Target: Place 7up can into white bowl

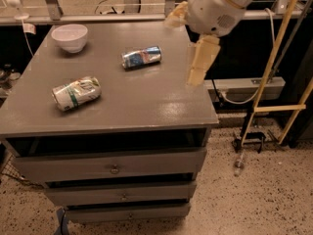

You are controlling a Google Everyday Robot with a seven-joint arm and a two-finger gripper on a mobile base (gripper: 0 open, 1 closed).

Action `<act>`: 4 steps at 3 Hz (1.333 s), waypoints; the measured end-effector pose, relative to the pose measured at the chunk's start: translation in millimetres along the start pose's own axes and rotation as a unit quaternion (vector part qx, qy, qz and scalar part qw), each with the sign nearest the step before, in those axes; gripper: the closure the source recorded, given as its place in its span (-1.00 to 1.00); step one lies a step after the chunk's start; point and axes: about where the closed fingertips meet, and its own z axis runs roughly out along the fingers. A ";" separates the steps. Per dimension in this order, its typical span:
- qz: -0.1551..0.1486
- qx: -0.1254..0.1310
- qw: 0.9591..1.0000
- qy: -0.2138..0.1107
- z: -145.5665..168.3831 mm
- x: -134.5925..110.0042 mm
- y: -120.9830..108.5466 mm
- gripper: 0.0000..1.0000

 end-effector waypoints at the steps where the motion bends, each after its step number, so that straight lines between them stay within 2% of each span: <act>1: -0.091 -0.036 0.995 -0.030 43.9 -65.5 -16.5 -1.00; 2: -0.091 -0.036 0.995 -0.030 43.8 -65.4 -16.5 -1.00; 3: -0.105 -0.068 0.992 -0.021 69.8 -65.4 -27.2 -1.00; 4: -0.130 -0.129 0.983 -0.026 128.2 -59.9 -55.7 -1.00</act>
Offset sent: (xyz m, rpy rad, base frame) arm 0.0042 0.0592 -0.0050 0.0021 -0.0071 0.1607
